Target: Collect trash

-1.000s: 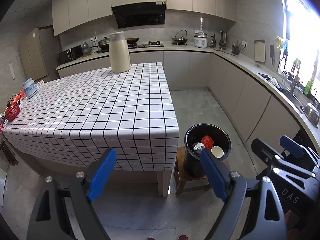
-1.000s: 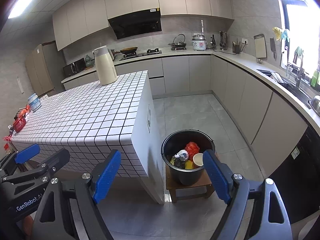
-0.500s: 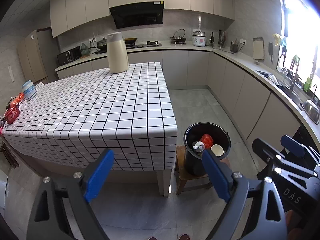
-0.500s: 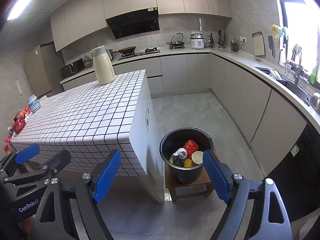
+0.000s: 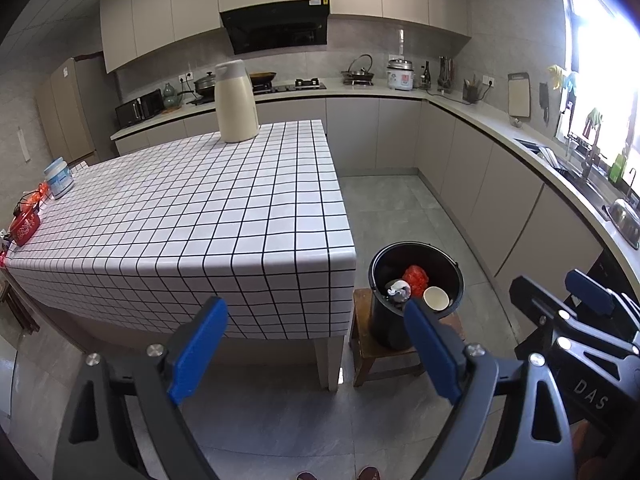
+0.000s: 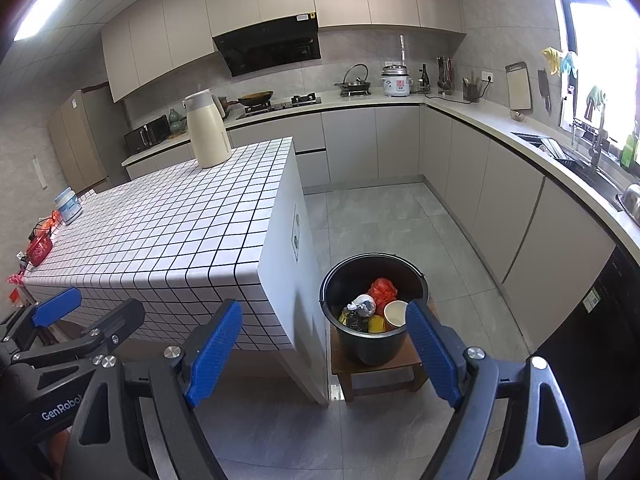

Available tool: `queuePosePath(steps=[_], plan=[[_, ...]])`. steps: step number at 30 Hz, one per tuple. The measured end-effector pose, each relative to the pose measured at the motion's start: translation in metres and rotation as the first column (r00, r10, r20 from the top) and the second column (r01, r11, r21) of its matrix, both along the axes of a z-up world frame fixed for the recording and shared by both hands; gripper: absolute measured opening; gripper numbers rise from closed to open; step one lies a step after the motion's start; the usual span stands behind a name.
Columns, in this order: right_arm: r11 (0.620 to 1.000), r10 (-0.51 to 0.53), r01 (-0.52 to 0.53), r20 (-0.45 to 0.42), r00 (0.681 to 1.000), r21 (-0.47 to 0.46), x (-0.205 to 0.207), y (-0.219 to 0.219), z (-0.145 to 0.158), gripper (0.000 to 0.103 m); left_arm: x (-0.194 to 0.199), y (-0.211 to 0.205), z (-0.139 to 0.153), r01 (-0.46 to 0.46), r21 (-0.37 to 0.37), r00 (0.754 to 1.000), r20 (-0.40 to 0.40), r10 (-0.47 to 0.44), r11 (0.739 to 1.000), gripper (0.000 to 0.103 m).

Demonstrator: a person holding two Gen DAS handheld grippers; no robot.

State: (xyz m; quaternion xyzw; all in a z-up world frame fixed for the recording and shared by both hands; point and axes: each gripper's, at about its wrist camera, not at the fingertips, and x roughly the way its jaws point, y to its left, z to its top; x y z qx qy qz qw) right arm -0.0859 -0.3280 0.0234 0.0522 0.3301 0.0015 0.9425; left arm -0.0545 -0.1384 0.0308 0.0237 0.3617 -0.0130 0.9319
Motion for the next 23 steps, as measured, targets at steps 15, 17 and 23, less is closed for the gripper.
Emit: queuePosePath(steps=[15, 17, 23], plan=[[1.0, -0.006, 0.006, -0.008, 1.0, 0.002, 0.001, -0.003, -0.003, 0.086, 0.003, -0.003, -0.004, 0.03, -0.012, 1.0, -0.002, -0.03, 0.999, 0.091], [1.0, -0.01, 0.01, -0.009, 1.0, -0.001, 0.002, -0.004, -0.003, 0.086, 0.0, -0.006, -0.003, 0.042, -0.012, 0.999, 0.019, -0.042, 0.999, 0.091], [1.0, -0.026, 0.026, -0.015, 1.0, -0.001, 0.004, -0.008, -0.006, 0.086, 0.002, -0.011, 0.0, 0.053, 0.005, 0.998, 0.031, -0.053, 0.999, 0.094]])
